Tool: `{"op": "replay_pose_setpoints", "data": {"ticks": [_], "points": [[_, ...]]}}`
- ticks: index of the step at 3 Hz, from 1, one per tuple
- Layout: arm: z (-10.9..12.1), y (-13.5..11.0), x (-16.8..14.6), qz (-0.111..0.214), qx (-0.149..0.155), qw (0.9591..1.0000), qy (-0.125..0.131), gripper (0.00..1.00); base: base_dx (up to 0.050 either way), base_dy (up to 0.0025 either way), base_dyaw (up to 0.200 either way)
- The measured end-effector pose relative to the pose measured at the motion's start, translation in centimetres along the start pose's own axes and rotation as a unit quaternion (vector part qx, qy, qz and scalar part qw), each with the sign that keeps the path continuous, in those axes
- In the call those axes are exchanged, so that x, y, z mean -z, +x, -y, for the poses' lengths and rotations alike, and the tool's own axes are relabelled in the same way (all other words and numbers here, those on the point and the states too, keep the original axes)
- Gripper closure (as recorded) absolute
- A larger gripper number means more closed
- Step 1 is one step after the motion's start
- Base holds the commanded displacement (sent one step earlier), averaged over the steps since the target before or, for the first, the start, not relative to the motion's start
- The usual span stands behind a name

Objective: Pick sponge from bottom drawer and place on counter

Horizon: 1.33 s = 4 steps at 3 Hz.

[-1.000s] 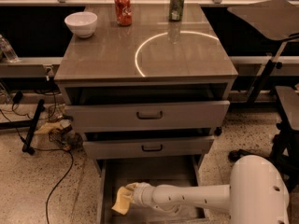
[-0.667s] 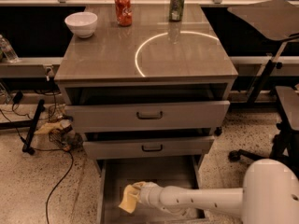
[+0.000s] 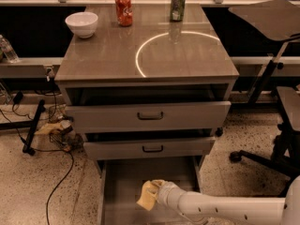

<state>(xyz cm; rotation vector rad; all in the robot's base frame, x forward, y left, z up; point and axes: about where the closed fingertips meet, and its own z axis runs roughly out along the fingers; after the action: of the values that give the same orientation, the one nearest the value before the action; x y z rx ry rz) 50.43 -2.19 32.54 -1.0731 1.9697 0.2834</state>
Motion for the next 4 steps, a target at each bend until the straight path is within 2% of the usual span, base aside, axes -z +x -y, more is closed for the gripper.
{"op": "replay_pose_setpoints", "data": {"ticks": [1, 2, 3, 4], "points": [[0.2, -0.4, 0.4, 0.003, 0.003, 1.0000, 0.001, 1.00, 0.000, 0.00000, 0.000], [1.1, -2.7, 2.3, 0.017, 0.017, 0.9997, 0.006, 1.00, 0.000, 0.00000, 0.000], [1.6, -7.4, 7.2, 0.049, 0.040, 0.9979, 0.010, 1.00, 0.000, 0.00000, 0.000], [4.2, -13.4, 14.0, 0.092, 0.075, 0.9921, 0.040, 1.00, 0.000, 0.00000, 0.000]]}}
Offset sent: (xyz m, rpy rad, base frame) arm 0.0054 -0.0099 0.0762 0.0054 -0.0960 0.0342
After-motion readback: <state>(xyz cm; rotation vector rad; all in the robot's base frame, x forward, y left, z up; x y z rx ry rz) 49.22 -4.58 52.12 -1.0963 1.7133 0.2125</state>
